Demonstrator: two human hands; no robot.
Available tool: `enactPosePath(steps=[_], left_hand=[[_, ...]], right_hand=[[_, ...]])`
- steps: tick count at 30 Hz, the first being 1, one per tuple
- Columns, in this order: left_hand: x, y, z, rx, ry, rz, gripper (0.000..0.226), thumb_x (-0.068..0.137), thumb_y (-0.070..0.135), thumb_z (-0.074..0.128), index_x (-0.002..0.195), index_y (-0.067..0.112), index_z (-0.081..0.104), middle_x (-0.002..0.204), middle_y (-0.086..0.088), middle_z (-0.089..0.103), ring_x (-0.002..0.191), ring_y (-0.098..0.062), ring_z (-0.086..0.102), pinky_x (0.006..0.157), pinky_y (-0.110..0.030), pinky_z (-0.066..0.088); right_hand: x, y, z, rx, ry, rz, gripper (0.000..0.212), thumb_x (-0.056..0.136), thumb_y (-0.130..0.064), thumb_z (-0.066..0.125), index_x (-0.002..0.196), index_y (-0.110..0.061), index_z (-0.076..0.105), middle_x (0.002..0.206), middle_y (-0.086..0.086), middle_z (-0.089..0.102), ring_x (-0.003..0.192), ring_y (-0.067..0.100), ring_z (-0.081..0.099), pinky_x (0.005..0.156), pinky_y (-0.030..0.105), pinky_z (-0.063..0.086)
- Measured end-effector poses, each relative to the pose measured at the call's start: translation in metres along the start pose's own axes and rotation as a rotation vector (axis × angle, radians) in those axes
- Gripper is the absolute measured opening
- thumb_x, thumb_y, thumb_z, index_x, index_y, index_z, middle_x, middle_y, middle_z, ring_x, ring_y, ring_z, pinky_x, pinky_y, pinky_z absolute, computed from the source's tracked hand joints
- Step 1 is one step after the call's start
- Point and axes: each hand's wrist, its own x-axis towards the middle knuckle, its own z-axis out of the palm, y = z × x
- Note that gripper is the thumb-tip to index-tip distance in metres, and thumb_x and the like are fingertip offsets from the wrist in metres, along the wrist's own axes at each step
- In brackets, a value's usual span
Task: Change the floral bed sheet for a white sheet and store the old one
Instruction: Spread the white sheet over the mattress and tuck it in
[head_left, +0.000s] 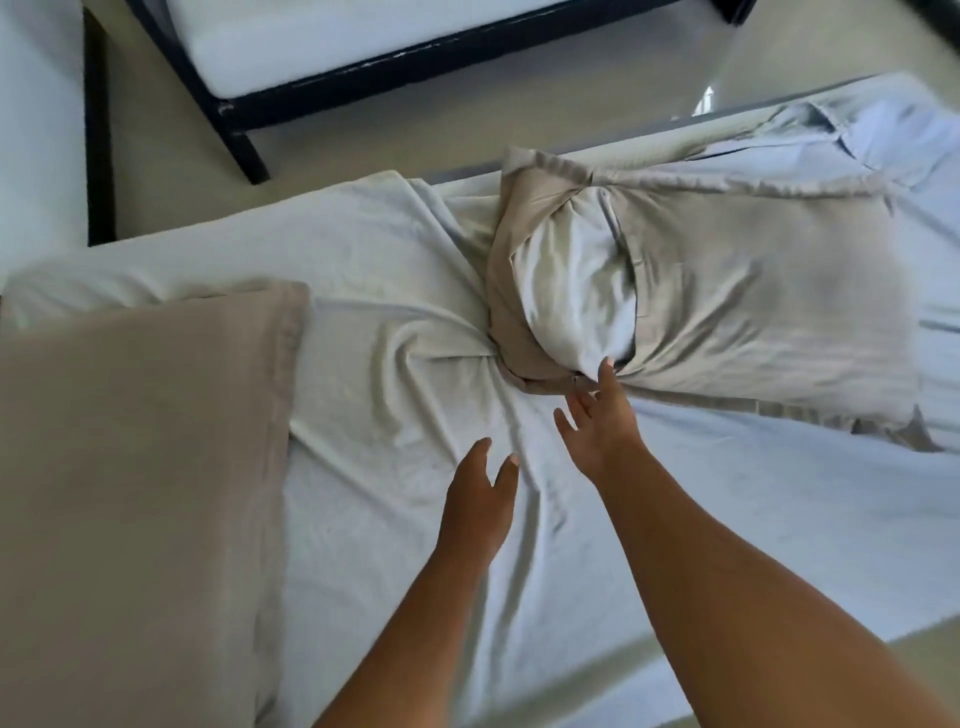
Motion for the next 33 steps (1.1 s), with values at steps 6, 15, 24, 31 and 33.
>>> enactPosePath(steps=[6,15,24,31,33], left_hand=[[0.018,0.04,0.04,0.177,0.029,0.145,0.06,0.101,0.035,0.053,0.155,0.021,0.031,0.158,0.005,0.035,0.146,-0.011,0.031,0.116,-0.024,0.026],[0.039,0.071,0.062,0.556,0.186,0.671,0.056,0.091,0.022,0.07,0.143,0.017,0.049,0.139,-0.001,0.055,0.13,-0.02,0.05,0.101,-0.036,0.049],[-0.01,0.074,0.109,0.973,0.232,0.66,0.098,0.067,0.058,0.078,0.147,0.014,0.043,0.147,-0.009,0.048,0.141,-0.03,0.041,0.117,-0.053,0.027],[-0.026,0.137,0.064,0.259,0.265,0.575,0.018,0.087,0.022,0.051,0.079,0.021,0.067,0.069,0.007,0.065,0.067,-0.014,0.06,0.064,-0.035,0.048],[-0.042,0.166,0.029,0.021,0.192,0.423,0.02,0.093,0.021,0.056,0.077,0.022,0.069,0.068,0.013,0.065,0.066,-0.006,0.058,0.063,-0.025,0.046]], right_hand=[[0.05,-0.069,0.011,0.225,0.218,0.105,0.084,0.064,-0.075,0.079,0.133,-0.029,0.061,0.135,-0.004,0.061,0.121,0.03,0.06,0.093,0.047,0.053],[0.051,-0.071,-0.028,0.358,0.169,-0.014,0.039,0.088,-0.029,0.079,0.123,-0.016,0.068,0.113,0.007,0.077,0.101,0.028,0.075,0.085,0.054,0.06],[-0.075,-0.079,-0.064,0.045,0.171,-0.192,0.033,0.096,-0.027,0.07,0.125,-0.013,0.062,0.114,0.009,0.075,0.101,0.027,0.075,0.08,0.046,0.062],[-0.12,-0.115,-0.02,-0.393,-0.013,-0.531,0.021,0.099,-0.026,0.066,0.114,-0.013,0.061,0.103,-0.002,0.075,0.097,0.017,0.073,0.081,0.04,0.06],[-0.137,-0.119,-0.008,-0.501,-0.109,-0.656,0.014,0.103,-0.033,0.059,0.102,-0.019,0.06,0.083,-0.014,0.069,0.078,0.007,0.066,0.07,0.03,0.054]])
